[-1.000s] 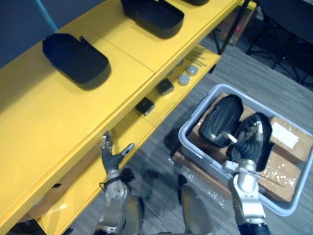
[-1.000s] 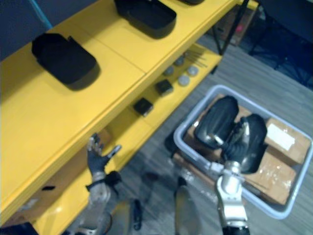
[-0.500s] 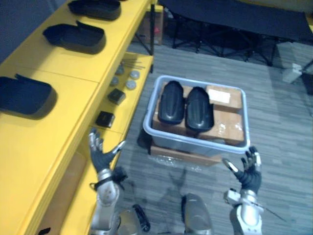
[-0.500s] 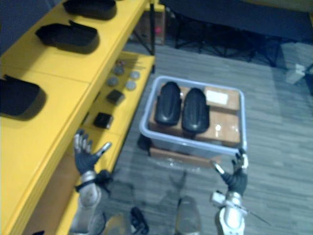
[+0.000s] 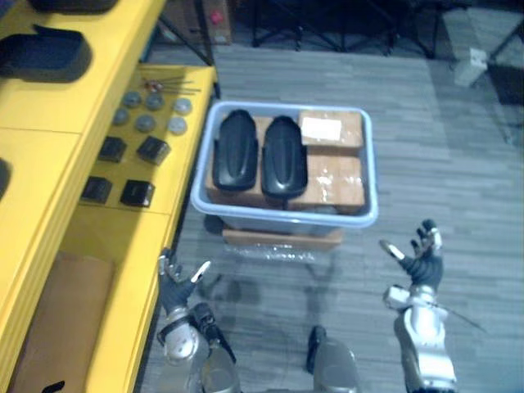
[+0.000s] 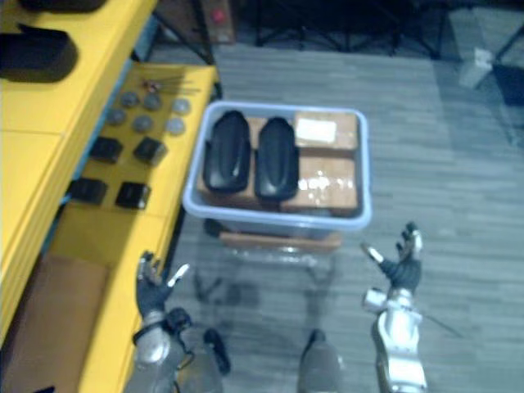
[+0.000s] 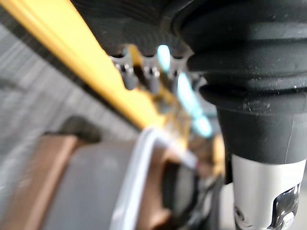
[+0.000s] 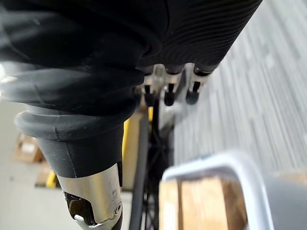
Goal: Walk over and take plastic housings, then place them on the shelf
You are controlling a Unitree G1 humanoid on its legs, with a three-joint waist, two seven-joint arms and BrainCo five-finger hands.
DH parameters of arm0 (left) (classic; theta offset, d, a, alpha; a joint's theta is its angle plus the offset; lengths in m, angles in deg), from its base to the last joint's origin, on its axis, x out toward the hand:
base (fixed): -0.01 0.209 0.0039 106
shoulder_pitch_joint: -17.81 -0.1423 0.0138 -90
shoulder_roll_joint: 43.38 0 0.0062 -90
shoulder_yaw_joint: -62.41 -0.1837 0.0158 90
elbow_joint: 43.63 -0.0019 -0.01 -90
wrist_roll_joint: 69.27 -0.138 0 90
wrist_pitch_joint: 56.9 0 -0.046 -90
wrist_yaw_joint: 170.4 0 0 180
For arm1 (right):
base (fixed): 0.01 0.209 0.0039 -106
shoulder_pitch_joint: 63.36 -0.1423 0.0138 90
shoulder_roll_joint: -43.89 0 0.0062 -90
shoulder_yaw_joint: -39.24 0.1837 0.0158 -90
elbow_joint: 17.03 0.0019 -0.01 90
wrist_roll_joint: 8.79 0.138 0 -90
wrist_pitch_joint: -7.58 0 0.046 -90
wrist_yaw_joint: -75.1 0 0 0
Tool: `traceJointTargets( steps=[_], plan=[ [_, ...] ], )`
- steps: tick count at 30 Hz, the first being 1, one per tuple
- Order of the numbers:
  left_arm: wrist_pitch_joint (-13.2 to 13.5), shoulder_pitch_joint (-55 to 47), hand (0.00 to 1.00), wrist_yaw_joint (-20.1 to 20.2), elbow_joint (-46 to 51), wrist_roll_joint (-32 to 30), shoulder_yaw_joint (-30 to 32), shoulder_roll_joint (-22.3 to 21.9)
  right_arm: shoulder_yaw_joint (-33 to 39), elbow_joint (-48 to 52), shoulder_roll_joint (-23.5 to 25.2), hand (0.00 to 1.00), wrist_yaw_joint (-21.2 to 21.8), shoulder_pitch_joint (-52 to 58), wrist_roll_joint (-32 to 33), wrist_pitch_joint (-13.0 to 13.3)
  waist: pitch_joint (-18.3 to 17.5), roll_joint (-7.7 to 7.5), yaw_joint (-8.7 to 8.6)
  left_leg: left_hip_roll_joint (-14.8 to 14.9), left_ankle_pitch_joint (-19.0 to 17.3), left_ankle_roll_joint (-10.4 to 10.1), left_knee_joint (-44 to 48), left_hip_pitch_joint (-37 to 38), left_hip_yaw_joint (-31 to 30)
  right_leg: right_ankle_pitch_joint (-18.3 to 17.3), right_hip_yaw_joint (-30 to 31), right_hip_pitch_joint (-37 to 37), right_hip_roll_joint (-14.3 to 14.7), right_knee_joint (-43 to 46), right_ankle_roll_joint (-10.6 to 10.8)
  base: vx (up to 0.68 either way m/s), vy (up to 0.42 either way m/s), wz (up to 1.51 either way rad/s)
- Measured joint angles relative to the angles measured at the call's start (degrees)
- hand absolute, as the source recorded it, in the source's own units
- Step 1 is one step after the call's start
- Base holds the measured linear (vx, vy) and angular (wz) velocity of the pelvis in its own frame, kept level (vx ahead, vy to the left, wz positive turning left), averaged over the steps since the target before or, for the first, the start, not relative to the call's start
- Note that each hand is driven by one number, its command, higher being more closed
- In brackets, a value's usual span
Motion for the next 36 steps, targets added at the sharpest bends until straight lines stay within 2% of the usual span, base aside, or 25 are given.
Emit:
traceJointTargets(
  steps=[4, 6, 8, 9, 11, 12, 13, 16, 19, 22, 26, 34, 36],
  plan=[
    [-2.44, 0.54, 0.0, 4.38, -6.5, -3.39, -4.15, 0.53, 0.21, -12.6, -5.88, 0.0, 0.31, -12.07, 1.46, -0.08, 0.92, 1.72, -0.23, -2.96, 0.39, 0.25, -0.33, -0.17, -1.69, 0.97, 0.05, -0.04, -2.73, 0.43, 1.45, -0.12, 0.09, 0.12],
    [-4.59, 1.4, 0.0, 7.3, -11.8, -3.22, -6.27, 2.71, -0.12, -22.47, -11.85, 0.0, 0.41, -23.44, 3.44, -0.18, 1.98, 3.54, 1.06, -4.6, -0.03, 0.93, 0.92, -1.68, -3.41, 1.98, -0.02, -0.56, -4.37, 0.66, 2.29, -0.13, 0.108, 0.2],
    [-5.46, 1.86, 0.0, 9.3, -15.77, -2.19, -7.37, 3.53, -0.77, -29.99, -16.89, 0.0, 0.24, -32.37, 3.95, -0.82, 2.73, 5.34, 2.44, -5.75, -0.46, 1.55, 2.62, -3.9, -5.49, 2.85, -0.27, -1.42, -5.4, 0.73, 2.84, -0.16, 0.116, 0.26],
    [-5.52, 1.95, 0.0, 10.27, -18.24, -0.76, -7.84, 3.91, -2.14, -34.76, -19.96, 0.0, 0.28, -38.2, 4.38, -2.02, 3.09, 6.49, 3.36, -6.43, -0.52, 1.67, 3.46, -5.6, -6.73, 3.42, -0.88, -2.07, -6.15, 0.82, 3.19, -0.17, 0.117, 0.4],
    [-5.16, 2.16, 0.0, 10.9, -20.22, 0.74, -7.98, 3.84, -4.54, -40.29, -23.75, 0.0, 0.31, -44.1, 5.06, -2.95, 3.77, 7.97, 4.14, -7.28, -0.5, 2.23, 4.66, -7.77, -8.52, 3.87, -2.24, -2.47, -7.0, 0.81, 3.48, -0.14, 0.076, 0.46],
    [-4.62, 2.76, 0.0, 11.02, -21.12, 1.71, -7.99, 3.83, -6.5, -43.89, -25.95, 0.0, 0.36, -47.79, 5.98, -3.86, 4.05, 8.87, 5.33, -7.77, -0.45, 2.41, 5.36, -9.17, -9.46, 4.01, -2.95, -3.07, -7.55, 0.89, 3.6, -0.16, 0.062, 0.43],
    [-3.41, 3.51, 0.0, 11.29, -22.36, 1.96, -7.98, 3.81, -8.48, -47.05, -27.29, 0.0, 0.86, -50.89, 6.45, -4.64, 4.27, 9.55, 6.55, -8.11, -0.32, 2.61, 5.74, -10.13, -10.03, 4.26, -3.29, -3.47, -7.85, 0.92, 3.79, -0.15, 0.052, 0.31],
    [-1.21, 4.3, 0.0, 11.49, -24.61, 5.73, -7.84, 3.67, -11.86, -50.17, -29.65, 0.0, 1.56, -56.22, 6.51, -6.9, 4.59, 11.14, 8.15, -9.59, 0.52, 3.46, 5.78, -12.62, -12.43, 4.6, -5.37, -4.09, -8.94, 0.97, 4.01, -0.07, 0.028, 0.37],
    [0.7, 4.33, 0.0, 11.81, -27.04, 7.3, -7.18, 3.28, -13.42, -52.28, -31.69, 0.0, 1.58, -59.76, 7.5, -9.37, 4.79, 12.11, 10.09, -10.31, 1.2, 4.0, 5.83, -14.77, -14.01, 4.76, -6.56, -5.14, -9.55, 1.2, 4.19, -0.03, 0.015, 0.26],
    [2.39, 4.45, 0.0, 13.27, -27.28, 8.0, -7.07, 2.9, -15.68, -54.33, -32.37, 0.0, 2.06, -62.86, 7.57, -11.87, 4.83, 12.31, 11.89, -11.09, 1.33, 4.15, 5.78, -15.46, -14.51, 4.76, -6.68, -5.69, -10.0, 1.86, 4.2, 0.01, 0.013, 0.1],
    [3.69, 4.46, 0.0, 14.85, -28.13, 8.65, -6.48, 2.38, -18.19, -54.78, -33.51, 0.0, 2.09, -65.68, 7.53, -14.34, 4.58, 12.67, 12.37, -11.96, 1.69, 4.34, 5.74, -16.87, -16.05, 4.73, -8.14, -5.88, -10.67, 2.03, 4.22, 0.02, 0.011, 0.17],
    [4.36, 5.56, 0.0, 15.96, -30.04, 12.55, -5.71, 1.86, -19.15, -60.44, -35.77, 0.0, -2.3, -66.97, 7.47, -22.89, 3.85, 13.69, 15.72, -12.84, 1.79, 4.3, 5.95, -19.22, -17.69, 4.64, -9.65, -7.18, -11.34, 1.85, 4.18, -0.02, 0.011, 0.11],
    [4.36, 6.0, 0.0, 16.17, -31.7, 14.28, -5.91, 1.83, -19.14, -60.7, -36.41, 0.0, -4.96, -67.15, 7.44, -25.31, 3.19, 14.58, 16.43, -13.09, 1.79, 4.31, 6.13, -20.0, -18.2, 4.64, -10.08, -7.52, -11.31, 1.74, 4.18, 0.02, 0.006, 0.08]
  ],
)
